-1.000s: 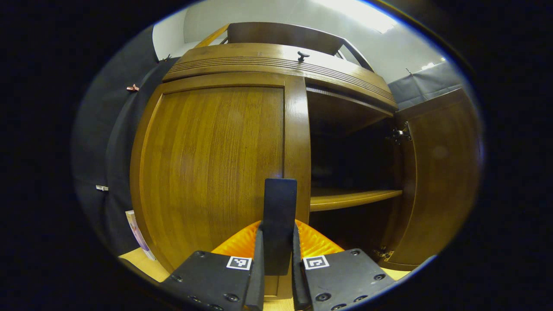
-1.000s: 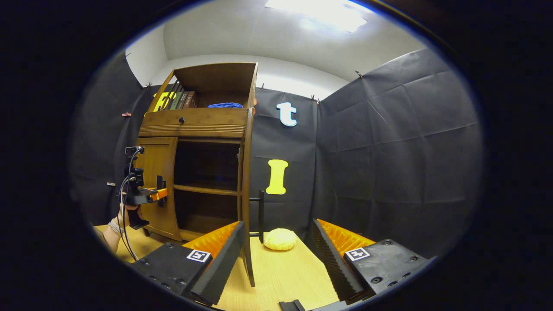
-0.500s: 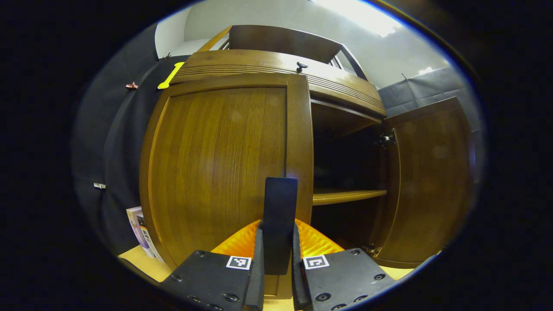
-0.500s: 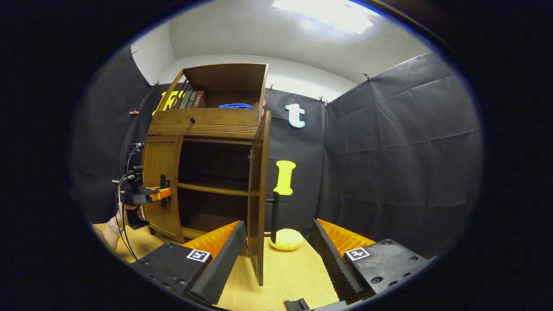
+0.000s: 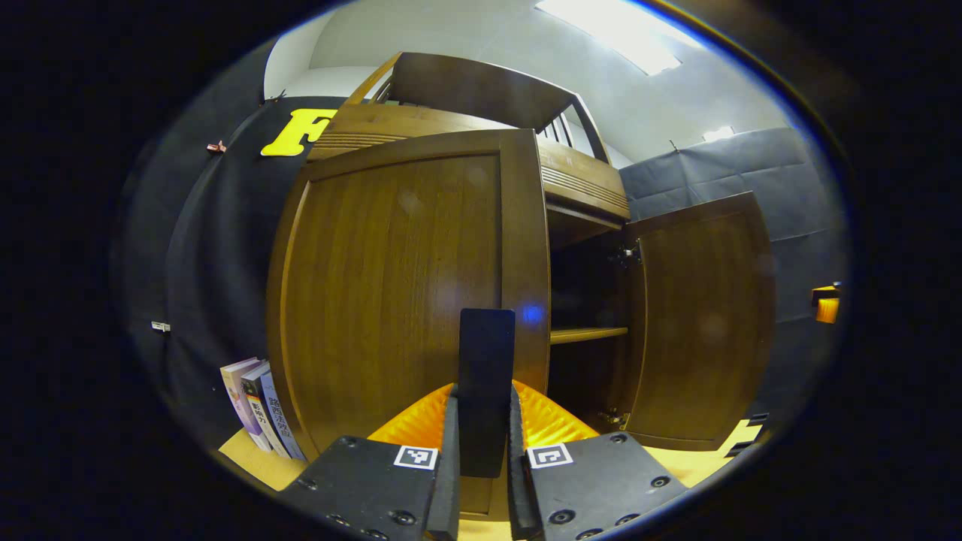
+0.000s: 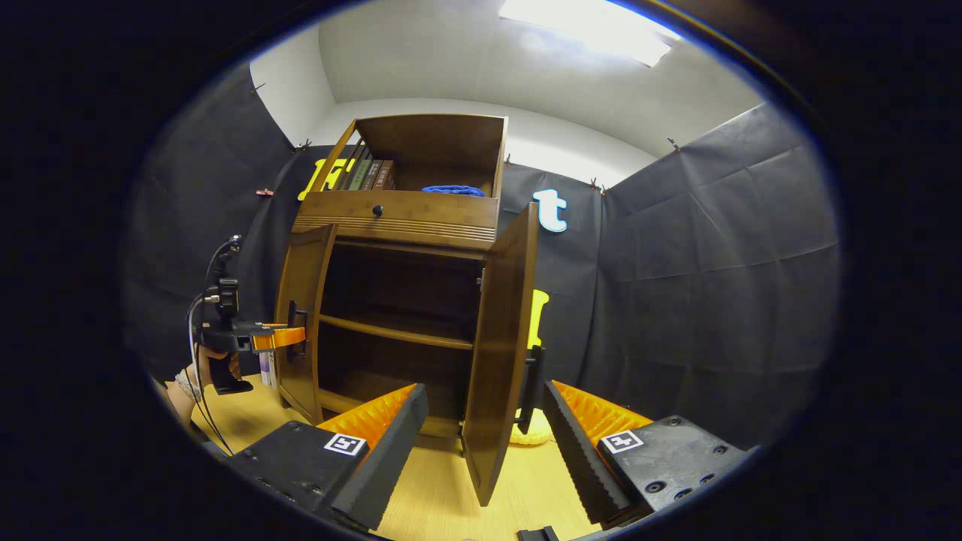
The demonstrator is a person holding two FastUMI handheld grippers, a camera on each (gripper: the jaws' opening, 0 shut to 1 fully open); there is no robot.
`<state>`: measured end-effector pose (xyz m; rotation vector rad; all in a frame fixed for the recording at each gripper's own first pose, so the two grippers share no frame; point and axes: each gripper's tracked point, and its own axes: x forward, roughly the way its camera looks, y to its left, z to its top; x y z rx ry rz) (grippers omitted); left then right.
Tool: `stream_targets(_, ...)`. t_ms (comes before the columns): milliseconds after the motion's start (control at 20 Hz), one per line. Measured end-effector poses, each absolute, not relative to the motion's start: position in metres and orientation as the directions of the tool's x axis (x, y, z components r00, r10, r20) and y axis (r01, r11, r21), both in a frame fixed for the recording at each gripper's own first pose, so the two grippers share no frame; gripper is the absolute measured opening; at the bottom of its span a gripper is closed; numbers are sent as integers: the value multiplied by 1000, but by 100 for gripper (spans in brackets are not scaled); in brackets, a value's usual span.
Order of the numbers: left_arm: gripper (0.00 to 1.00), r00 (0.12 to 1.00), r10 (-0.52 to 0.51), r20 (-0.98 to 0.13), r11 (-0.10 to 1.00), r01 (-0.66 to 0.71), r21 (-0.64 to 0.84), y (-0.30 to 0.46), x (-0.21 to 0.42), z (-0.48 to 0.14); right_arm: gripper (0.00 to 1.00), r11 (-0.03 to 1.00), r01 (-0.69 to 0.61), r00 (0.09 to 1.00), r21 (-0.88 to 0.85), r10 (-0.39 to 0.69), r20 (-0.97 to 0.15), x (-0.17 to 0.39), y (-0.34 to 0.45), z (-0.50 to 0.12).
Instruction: Open the right door of the double-door shoe cabinet with the right hand, and open the left door with the left hand.
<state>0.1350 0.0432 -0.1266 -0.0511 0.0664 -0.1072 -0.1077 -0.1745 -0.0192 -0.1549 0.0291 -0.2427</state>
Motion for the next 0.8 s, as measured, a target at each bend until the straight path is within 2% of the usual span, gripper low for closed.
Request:
stream_targets(350,29,989,-131,-72,990,127,-61,74,81,-117,98,987,125,989,-106,-132,-64,-80,-135,-39)
stream_targets(800,29,997,5,-79,1000,-5,-6,132,26,-102,98,998,3,996,-60,-8,-91,-53,-87,-58)
